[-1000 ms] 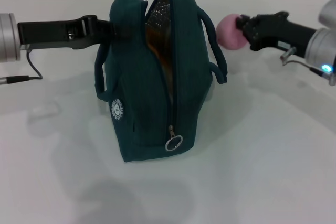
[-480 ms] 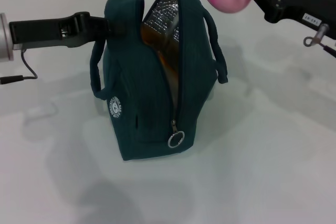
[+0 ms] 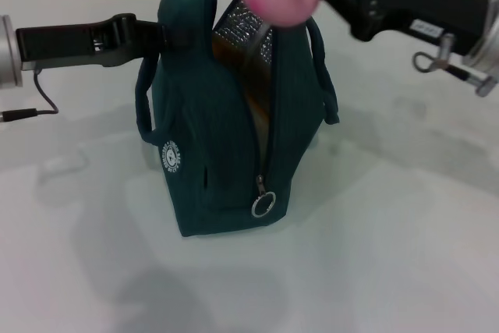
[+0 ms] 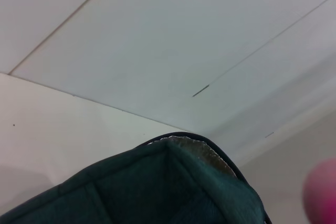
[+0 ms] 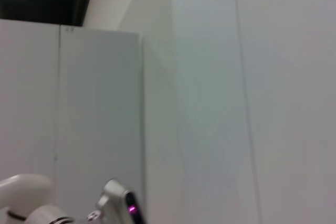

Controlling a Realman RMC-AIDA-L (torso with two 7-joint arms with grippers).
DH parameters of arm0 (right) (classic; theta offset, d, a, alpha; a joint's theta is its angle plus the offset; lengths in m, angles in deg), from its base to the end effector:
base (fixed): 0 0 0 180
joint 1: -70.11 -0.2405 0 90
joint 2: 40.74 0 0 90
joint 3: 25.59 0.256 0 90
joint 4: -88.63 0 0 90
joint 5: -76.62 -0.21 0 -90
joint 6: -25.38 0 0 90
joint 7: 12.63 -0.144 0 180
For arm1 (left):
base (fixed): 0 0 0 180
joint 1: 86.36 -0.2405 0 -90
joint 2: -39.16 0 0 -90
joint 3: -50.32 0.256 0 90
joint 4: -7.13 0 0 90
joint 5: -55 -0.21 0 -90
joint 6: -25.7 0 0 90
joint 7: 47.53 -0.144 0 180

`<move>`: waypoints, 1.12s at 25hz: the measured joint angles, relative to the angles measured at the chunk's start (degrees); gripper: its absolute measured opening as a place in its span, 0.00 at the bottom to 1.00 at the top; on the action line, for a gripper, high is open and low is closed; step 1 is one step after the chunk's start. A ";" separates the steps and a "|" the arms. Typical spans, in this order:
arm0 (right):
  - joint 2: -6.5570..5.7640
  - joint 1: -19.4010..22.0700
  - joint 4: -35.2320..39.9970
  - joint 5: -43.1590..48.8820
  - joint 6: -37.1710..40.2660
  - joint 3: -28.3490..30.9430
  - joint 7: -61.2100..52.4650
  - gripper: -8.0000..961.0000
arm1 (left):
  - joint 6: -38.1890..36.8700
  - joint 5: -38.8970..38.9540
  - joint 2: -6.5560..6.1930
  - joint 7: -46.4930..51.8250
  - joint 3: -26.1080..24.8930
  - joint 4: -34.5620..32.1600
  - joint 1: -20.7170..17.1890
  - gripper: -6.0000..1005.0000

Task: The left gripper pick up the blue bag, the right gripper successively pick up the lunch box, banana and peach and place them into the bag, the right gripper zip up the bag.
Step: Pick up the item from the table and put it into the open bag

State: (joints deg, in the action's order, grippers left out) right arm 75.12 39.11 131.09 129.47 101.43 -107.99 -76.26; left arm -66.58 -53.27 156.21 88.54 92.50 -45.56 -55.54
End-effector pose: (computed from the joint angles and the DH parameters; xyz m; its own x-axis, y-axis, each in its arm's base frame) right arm 0.1390 0.3638 0.0027 0.5816 0.0919 -0.8083 -0.2249 -0.9367 -0.2683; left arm -0.2229 0.3565 0.0589 0.2715 0.8046 0.5280 0.8636 -0.4459 0.2354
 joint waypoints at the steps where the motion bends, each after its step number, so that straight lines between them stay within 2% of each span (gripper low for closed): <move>1: 0.04 -0.91 -1.17 0.01 -0.13 -0.57 0.01 0.04 | 0.01 0.00 0.02 -0.09 0.00 0.02 0.02 0.06; 10: 0.08 -5.58 -8.26 0.07 -2.03 -3.46 -0.07 0.04 | 0.28 0.00 0.19 -0.47 0.00 0.28 0.01 0.06; 20: -0.03 -6.22 -8.88 0.11 -4.57 -8.48 -0.23 0.05 | 0.45 0.00 0.29 -1.19 0.00 0.31 -0.23 0.06; 28: -0.04 -5.43 -8.88 0.16 -3.67 -9.23 -0.77 0.05 | 0.52 0.00 0.21 -1.22 0.00 0.39 -0.49 0.06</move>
State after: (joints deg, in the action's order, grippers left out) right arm 75.08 33.68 122.20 129.62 97.76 -117.22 -77.02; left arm -66.06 -53.27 156.42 87.32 92.50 -45.17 -56.04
